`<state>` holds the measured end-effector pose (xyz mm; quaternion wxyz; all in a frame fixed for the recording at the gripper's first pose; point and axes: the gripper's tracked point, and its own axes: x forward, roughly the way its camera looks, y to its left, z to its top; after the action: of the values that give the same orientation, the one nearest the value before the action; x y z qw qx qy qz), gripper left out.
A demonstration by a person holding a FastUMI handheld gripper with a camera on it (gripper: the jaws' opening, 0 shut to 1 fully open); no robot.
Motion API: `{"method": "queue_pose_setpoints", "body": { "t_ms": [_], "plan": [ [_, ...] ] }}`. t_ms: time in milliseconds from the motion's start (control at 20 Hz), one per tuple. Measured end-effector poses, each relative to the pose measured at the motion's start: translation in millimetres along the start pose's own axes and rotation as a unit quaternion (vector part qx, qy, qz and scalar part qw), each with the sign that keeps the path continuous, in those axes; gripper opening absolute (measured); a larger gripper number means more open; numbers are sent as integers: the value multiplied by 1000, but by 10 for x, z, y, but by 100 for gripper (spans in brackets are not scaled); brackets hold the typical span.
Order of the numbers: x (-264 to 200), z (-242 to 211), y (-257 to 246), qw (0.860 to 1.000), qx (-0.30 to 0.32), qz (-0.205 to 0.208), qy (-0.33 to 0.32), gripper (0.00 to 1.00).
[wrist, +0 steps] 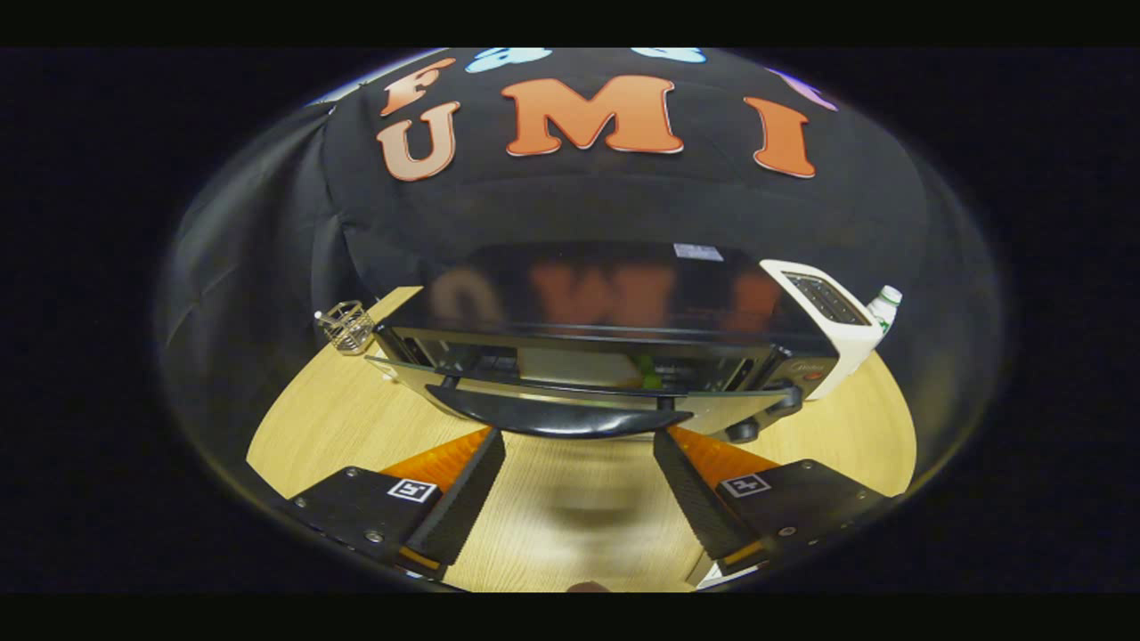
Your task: Open the toaster oven, put the food inside, and close the toaster oven door.
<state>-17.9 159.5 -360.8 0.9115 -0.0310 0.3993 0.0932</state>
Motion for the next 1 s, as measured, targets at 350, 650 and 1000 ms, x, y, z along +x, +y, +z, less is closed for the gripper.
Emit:
{"method": "queue_pose_setpoints", "body": {
  "t_ms": [350, 650, 1000],
  "plan": [
    [-474, 784, -106, 992, -29, -8, -121, 99],
    [-1305, 1534, -289, 970, -33, -17, -242, 99],
    [-2294, 2335, -485, 930, -43, -20, -364, 99]
  ]
}}
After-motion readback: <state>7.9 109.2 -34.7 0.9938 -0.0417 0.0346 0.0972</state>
